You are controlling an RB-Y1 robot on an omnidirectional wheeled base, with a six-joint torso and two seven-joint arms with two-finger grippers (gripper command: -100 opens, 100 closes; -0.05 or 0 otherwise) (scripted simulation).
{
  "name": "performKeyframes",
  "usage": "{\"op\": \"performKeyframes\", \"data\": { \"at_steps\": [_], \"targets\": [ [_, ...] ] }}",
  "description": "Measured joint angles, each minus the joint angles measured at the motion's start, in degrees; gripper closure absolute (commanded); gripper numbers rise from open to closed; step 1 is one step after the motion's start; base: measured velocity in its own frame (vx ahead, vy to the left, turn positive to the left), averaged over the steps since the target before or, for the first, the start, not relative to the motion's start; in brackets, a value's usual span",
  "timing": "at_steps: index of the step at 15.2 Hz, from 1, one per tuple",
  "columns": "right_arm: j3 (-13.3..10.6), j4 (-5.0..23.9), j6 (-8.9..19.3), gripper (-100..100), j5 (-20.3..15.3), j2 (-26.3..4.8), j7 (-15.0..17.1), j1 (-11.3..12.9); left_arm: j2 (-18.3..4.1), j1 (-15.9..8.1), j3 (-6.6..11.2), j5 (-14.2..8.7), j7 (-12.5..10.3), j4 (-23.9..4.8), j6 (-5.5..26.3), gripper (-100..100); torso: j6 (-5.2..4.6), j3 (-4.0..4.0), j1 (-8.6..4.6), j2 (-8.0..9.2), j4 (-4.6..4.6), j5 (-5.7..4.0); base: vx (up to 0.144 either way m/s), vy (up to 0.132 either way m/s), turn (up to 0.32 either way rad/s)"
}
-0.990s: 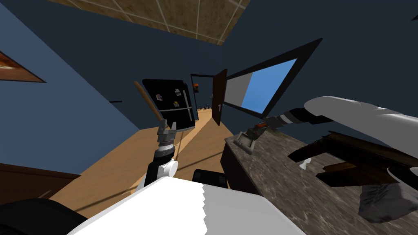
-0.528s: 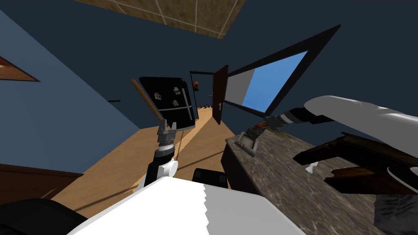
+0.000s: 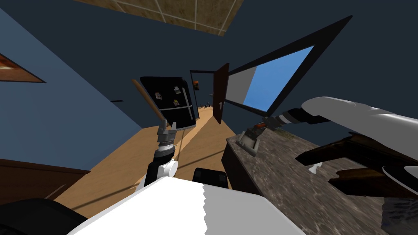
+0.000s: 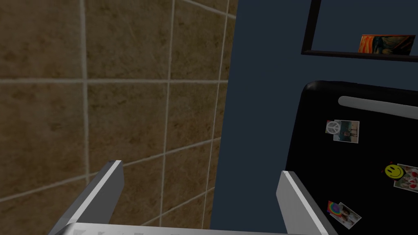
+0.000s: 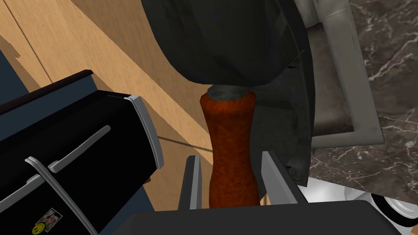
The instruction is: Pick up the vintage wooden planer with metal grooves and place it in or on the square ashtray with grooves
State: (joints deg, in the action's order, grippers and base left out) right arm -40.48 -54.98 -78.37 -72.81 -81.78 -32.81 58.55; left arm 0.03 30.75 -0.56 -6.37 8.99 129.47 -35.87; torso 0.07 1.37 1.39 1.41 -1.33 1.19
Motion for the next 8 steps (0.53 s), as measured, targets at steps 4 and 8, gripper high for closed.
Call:
{"op": "performKeyframes", "data": {
  "at_steps": [4, 8],
  "targets": [
    [-0.02, -0.13, -0.08, 100, -0.24, 0.21, -0.06, 0.04, 0.00, 0.00, 0.00, 0.00, 0.00, 0.00, 0.00, 0, 0.02, 0.07, 0.09, 0.03, -0.11, 0.11, -0.007, 0.008, 0.021],
    [-0.02, -0.18, -0.09, 100, -0.34, 0.32, -0.15, 0.09, 0.00, 0.01, 0.00, 0.00, 0.00, 0.00, 0.00, 0, 0.01, 0.14, 0.14, 0.06, -0.20, 0.18, 0.009, 0.002, 0.008]
  ]
}}
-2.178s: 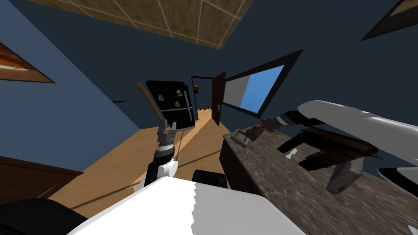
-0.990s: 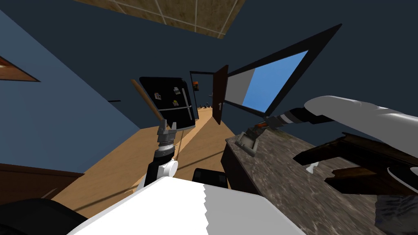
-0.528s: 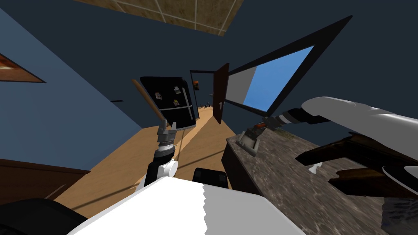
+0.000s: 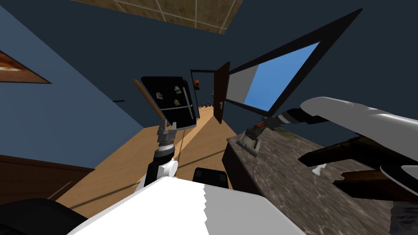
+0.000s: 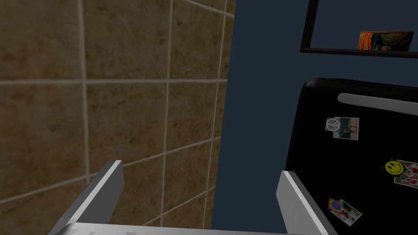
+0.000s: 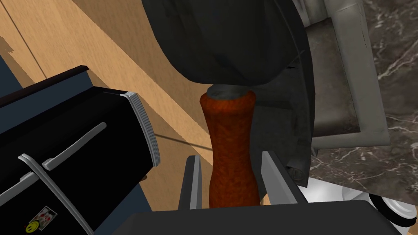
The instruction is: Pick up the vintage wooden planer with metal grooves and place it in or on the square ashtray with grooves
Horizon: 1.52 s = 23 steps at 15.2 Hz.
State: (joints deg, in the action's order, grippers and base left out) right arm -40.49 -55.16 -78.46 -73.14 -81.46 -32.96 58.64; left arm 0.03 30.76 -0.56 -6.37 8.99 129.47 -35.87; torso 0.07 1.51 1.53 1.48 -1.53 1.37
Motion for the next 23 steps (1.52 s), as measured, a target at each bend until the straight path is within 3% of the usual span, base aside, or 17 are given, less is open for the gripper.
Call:
{"op": "performKeyframes", "data": {
  "at_steps": [5, 6, 11, 14, 17, 19, 23],
  "targets": [
    [0.03, -0.02, 0.02, 100, 0.02, -0.02, -0.01, 0.00, 0.00, 0.00, 0.00, 0.00, 0.00, 0.00, 0.00, 0, -0.05, 0.14, 0.06, 0.17, -0.12, 0.08, -0.001, -0.002, -0.009],
    [0.02, -0.03, 0.02, -100, 0.02, -0.01, -0.01, -0.01, 0.00, 0.00, 0.00, 0.00, 0.00, 0.00, 0.00, 0, -0.05, 0.17, 0.06, 0.21, -0.14, 0.10, -0.001, -0.013, 0.004],
    [0.01, -0.02, 0.02, -100, 0.02, -0.01, 0.00, -0.02, 0.00, 0.00, 0.00, 0.00, 0.00, 0.00, 0.00, 0, -0.05, 0.21, 0.11, 0.25, -0.16, 0.12, 0.003, -0.004, 0.038],
    [0.22, 3.24, -1.20, -100, 1.39, -1.11, -1.52, -1.63, 0.00, -0.01, 0.00, 0.00, 0.00, 0.00, 0.00, 0, 0.00, 0.08, 0.03, 0.05, -0.11, 0.11, 0.049, -0.040, 0.279],
    [0.69, 4.49, -2.00, -100, 3.25, -3.00, -2.57, -4.08, 0.00, 0.00, 0.00, 0.00, 0.00, 0.00, 0.00, 0, -0.03, 0.07, -0.01, 0.03, -0.10, 0.09, 0.038, -0.034, 0.121],
    [0.61, 6.58, -2.91, -100, 3.33, -2.96, -3.30, -3.85, 0.00, 0.00, 0.00, 0.00, 0.00, 0.00, 0.00, 0, -0.03, 0.09, 0.04, 0.06, -0.11, 0.10, 0.029, -0.021, 0.136],
    [0.87, 9.63, -4.50, -100, 4.89, -4.40, -4.91, -5.74, 0.00, 0.00, 0.00, 0.00, 0.00, 0.00, 0.00, 0, 0.01, 0.07, 0.05, 0.01, -0.12, 0.13, 0.027, -0.028, 0.158]
  ]
}}
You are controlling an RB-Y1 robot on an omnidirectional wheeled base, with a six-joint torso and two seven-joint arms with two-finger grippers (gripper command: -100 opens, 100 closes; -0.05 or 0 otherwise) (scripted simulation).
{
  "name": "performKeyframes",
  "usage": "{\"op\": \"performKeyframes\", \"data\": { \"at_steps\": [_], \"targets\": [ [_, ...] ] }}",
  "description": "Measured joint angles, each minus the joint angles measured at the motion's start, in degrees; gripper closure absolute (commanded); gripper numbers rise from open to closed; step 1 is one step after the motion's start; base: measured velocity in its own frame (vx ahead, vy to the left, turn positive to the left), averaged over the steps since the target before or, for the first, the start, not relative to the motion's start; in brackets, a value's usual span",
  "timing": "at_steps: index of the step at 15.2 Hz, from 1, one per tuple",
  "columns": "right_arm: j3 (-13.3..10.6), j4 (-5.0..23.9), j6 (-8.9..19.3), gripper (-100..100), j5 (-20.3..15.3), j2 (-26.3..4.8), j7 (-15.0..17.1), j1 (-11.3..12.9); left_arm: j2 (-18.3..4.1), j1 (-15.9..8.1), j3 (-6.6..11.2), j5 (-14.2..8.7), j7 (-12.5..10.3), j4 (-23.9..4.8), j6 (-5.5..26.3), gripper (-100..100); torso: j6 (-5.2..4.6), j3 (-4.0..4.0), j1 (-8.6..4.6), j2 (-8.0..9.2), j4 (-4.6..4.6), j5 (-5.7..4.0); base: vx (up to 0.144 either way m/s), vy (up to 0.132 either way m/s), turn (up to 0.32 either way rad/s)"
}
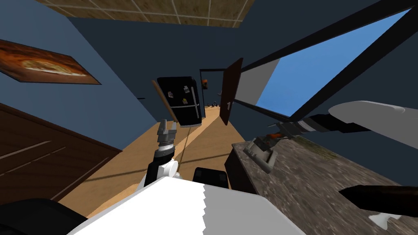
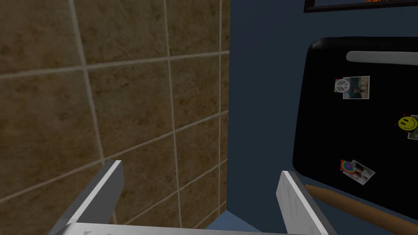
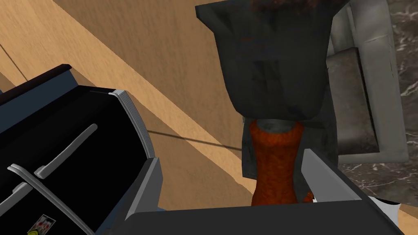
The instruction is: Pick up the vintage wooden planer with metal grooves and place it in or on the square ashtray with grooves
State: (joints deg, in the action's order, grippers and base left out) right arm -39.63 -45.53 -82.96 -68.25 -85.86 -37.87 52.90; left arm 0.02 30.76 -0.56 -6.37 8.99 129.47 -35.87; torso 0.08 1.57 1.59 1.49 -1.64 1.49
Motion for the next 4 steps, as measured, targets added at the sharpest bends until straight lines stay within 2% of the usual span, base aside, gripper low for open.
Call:
{"op": "performKeyframes", "data": {
  "at_steps": [4],
  "targets": [
    [0.00, -0.01, -0.01, -100, -0.01, 0.02, -0.02, 0.02, 0.00, 0.00, 0.00, 0.00, 0.00, 0.00, 0.00, 0, -0.02, 0.09, 0.10, 0.14, -0.04, 0.02, 0.000, 0.000, 0.000]
  ]
}}
